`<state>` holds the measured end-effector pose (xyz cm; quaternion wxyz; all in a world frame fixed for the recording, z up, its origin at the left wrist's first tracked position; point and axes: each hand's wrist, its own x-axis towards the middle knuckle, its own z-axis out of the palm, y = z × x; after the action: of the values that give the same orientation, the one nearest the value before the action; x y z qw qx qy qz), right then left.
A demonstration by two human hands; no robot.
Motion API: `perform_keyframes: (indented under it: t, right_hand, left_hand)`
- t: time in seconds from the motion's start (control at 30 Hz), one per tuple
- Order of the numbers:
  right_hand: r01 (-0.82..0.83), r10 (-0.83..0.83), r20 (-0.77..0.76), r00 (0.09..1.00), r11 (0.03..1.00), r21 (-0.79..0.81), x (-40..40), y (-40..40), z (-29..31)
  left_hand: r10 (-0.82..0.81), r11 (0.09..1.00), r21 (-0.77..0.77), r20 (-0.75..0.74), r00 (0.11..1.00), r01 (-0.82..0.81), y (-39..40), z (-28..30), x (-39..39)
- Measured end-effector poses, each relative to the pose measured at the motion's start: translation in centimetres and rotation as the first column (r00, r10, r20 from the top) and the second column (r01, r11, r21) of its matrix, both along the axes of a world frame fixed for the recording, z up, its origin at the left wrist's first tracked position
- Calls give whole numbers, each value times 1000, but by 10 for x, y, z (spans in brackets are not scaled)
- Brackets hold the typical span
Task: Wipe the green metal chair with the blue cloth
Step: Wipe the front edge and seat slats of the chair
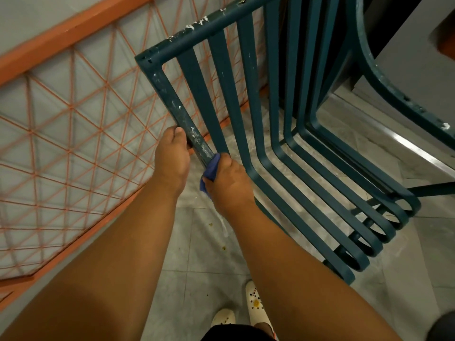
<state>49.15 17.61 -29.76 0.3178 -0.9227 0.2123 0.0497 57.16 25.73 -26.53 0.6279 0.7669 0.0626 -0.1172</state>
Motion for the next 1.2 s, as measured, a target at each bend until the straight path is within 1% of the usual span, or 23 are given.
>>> perform_keyframes:
  t: [0.03,0.1,0.17,0.2,0.23,0.3,0.37,0.43,0.5,0.57,0.63,0.67,0.73,0.83,0.9,0.93,0.97,1.0,1.03,1.1,1.17,1.2]
  right_hand:
    - [-1,2,11,1000,999,-35,-6,0,-2]
    - [-13,12,-19,1000,998,-69,-23,-4,-7]
    - [-42,31,-113,993,995,-93,-44,-12,-12]
    - [-51,34,-186,982,995,-86,-53,-17,-13]
    - [-45,32,-272,962,998,-43,-58,-23,-13]
    - [-13,64,-410,910,992,127,-58,-37,-8]
    - [-1,125,-428,895,961,278,-48,-49,-2]
    - [-39,167,-368,914,943,331,-32,-50,4]
    - [-82,169,-282,944,951,297,-15,-41,5]
    - [-66,112,-162,980,961,267,-4,-29,4]
    - [-26,38,-37,999,959,282,-1,-19,3]
    - [3,-1,-8,1000,959,285,-5,-16,1]
    - [56,-53,-18,998,972,229,-23,-16,-4]
    - [82,-69,-86,994,984,160,-61,-20,-15]
    - [47,-42,-103,994,998,40,-83,-24,-20]
    - [25,-28,-97,995,999,-36,-91,-25,-22]
    - [20,-27,-86,996,997,-79,-95,-27,-22]
    - [32,-37,-77,996,997,-76,-96,-29,-21]
    - [50,-53,-65,996,998,-35,-96,-32,-19]
    - [99,-100,7,995,990,99,-93,-36,-17]
    - [162,-208,160,965,952,258,-88,-34,-13]
    - [162,-239,250,938,943,292,-83,-30,-10]
  left_hand:
    - [7,1000,-13,1,1000,-7,0,1,0]
    - [8,1000,-17,-1,1000,-8,0,5,0]
    - [-7,1000,-7,-20,1000,7,1,5,-1]
    - [-15,1000,-10,-33,999,15,1,5,-3]
    - [-22,1000,-22,-44,999,21,2,5,-4]
    - [-42,998,-48,-54,998,39,3,4,-8]
    - [-72,995,-78,-63,995,67,2,5,-13]
    - [-79,992,-107,-73,994,71,1,6,-17]
    - [-81,989,-131,-75,994,70,1,5,-19]
    - [-92,987,-139,-79,993,80,2,4,-19]
    - [-87,988,-131,-77,993,76,2,6,-18]
    - [-82,989,-127,-77,994,72,2,7,-18]
    - [-79,991,-118,-82,994,69,3,8,-17]
    - [-83,989,-127,-85,993,72,7,10,-15]
    - [-71,987,-147,-78,994,59,8,14,-12]
    - [-62,986,-156,-73,995,50,8,15,-10]
    - [-51,986,-162,-71,996,39,7,17,-9]
    - [-46,986,-166,-73,996,34,7,18,-7]
    - [-49,985,-171,-77,996,36,7,18,-6]
    - [-72,984,-168,-78,994,58,8,19,-7]
    - [-88,985,-157,-69,994,76,9,18,-8]
    - [-91,984,-157,-67,994,80,9,18,-9]
